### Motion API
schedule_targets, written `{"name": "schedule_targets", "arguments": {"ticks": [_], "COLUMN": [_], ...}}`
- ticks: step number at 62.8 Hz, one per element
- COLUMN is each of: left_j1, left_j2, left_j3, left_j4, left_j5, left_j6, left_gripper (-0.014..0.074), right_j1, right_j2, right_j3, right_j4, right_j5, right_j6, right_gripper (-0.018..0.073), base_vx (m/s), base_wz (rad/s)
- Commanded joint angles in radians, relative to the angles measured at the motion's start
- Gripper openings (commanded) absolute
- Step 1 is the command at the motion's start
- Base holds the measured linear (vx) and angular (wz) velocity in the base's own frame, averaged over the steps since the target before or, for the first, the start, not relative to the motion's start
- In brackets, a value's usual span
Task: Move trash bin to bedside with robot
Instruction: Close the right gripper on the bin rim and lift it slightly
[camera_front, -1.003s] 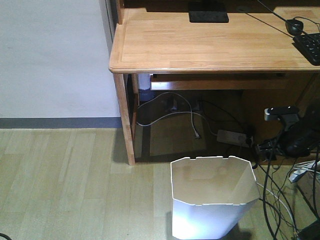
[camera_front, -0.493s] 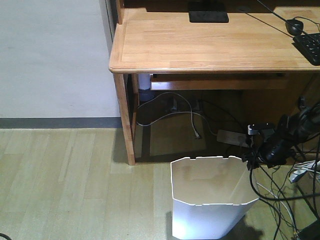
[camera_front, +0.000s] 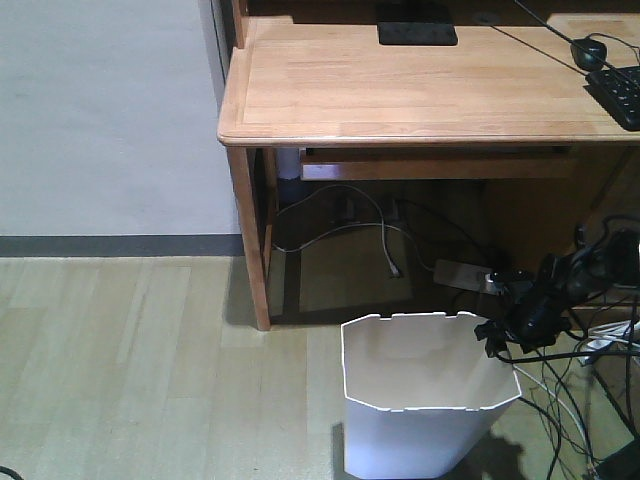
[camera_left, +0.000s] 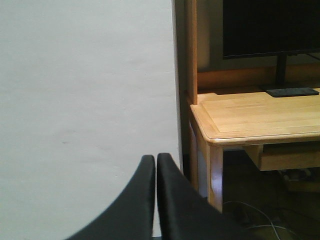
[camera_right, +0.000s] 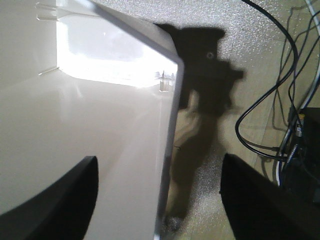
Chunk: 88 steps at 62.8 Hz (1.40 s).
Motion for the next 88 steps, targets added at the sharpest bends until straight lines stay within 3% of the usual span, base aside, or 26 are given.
{"name": "schedule_targets", "arguments": {"ticks": [1, 11, 19, 29, 37, 56, 88], "left_j1": [-0.006, -0.006, -0.006, -0.006, -0.006, -0.006, -0.006], "left_j2": [-0.006, -0.006, -0.006, -0.006, -0.006, -0.006, -0.006], "left_j3": [0.012, 0.012, 0.012, 0.012, 0.012, 0.012, 0.012], "left_j4": [-0.009, -0.009, -0.009, -0.009, -0.009, -0.009, -0.009], "left_j5": [-0.074, -0.074, -0.074, -0.074, -0.074, -0.074, -0.074], "left_j6": [-0.014, -0.014, -0.014, -0.014, -0.014, -0.014, -0.014], "left_gripper": [-0.0006, -0.0006, -0.0006, -0.0006, -0.0006, -0.0006, -0.0006], "right_j1": [-0.005, -0.005, -0.005, -0.005, -0.005, -0.005, -0.005], "right_j2": [-0.007, 0.080, 0.136, 0.191, 0.196, 0.156, -0.015], "right_j3": [-0.088, -0.203, -0.276, -0.351, -0.372, -0.369, -0.328], "right_j4": [-0.008, -0.008, -0.007, -0.005, 0.020, 0.333, 0.401], "right_j5": [0.038, 0.102, 0.147, 0.203, 0.235, 0.327, 0.496], "right_j6": [-0.014, -0.012, 0.014, 0.035, 0.004, -0.241, -0.245], "right_gripper": [0.0488, 0.0477, 0.0402, 0.0212, -0.0011, -0.0003, -0.0003], "base_vx": [0.00, 0.00, 0.00, 0.00, 0.00, 0.00, 0.00], "base_wz": [0.00, 0.00, 0.00, 0.00, 0.00, 0.00, -0.01]}}
